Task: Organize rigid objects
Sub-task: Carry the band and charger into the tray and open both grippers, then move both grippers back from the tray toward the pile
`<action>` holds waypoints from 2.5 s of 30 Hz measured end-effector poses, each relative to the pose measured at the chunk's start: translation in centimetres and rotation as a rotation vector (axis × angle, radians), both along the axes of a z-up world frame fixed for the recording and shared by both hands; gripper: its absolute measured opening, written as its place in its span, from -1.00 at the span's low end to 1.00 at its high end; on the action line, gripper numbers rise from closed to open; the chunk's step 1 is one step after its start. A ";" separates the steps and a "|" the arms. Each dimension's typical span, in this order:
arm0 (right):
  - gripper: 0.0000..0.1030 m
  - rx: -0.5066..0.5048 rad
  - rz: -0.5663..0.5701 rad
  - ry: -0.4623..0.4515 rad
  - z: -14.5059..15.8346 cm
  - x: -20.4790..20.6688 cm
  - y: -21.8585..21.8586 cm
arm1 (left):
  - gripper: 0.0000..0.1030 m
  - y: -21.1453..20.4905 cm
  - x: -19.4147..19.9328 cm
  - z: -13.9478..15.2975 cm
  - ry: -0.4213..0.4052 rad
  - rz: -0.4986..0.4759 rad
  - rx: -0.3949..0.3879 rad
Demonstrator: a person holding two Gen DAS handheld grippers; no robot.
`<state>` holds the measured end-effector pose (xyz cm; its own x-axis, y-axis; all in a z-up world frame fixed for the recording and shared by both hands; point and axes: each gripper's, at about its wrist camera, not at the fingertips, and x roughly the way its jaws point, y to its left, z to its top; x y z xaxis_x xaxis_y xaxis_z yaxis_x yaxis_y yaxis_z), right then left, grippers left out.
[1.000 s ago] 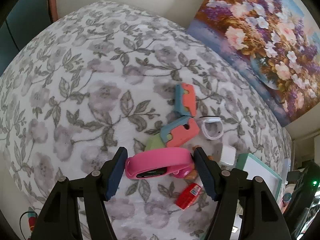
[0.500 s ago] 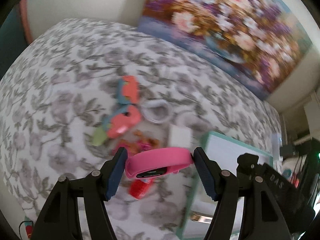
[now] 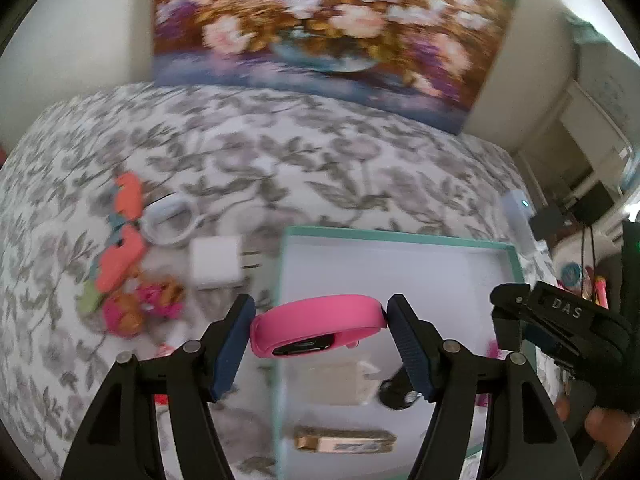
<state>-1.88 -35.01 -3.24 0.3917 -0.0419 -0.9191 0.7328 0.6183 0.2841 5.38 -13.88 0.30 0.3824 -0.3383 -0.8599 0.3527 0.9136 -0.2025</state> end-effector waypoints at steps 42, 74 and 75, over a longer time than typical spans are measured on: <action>0.58 -0.017 0.044 0.065 -0.9 0.6 0.5 | 0.56 -3.5 0.0 -0.7 -0.028 -0.078 0.040; 1.00 -0.167 0.149 0.056 2.6 2.5 4.4 | 0.86 7.3 3.1 0.1 0.131 0.287 0.071; 1.00 -0.171 0.165 0.049 2.9 2.7 5.1 | 0.86 7.5 3.1 0.3 0.127 0.290 0.070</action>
<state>0.79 -29.95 -0.31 0.3609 -0.1382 -0.9223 0.6284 0.7667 0.1311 8.44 -6.38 0.60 0.3427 -0.1695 -0.9240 0.0513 0.9855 -0.1618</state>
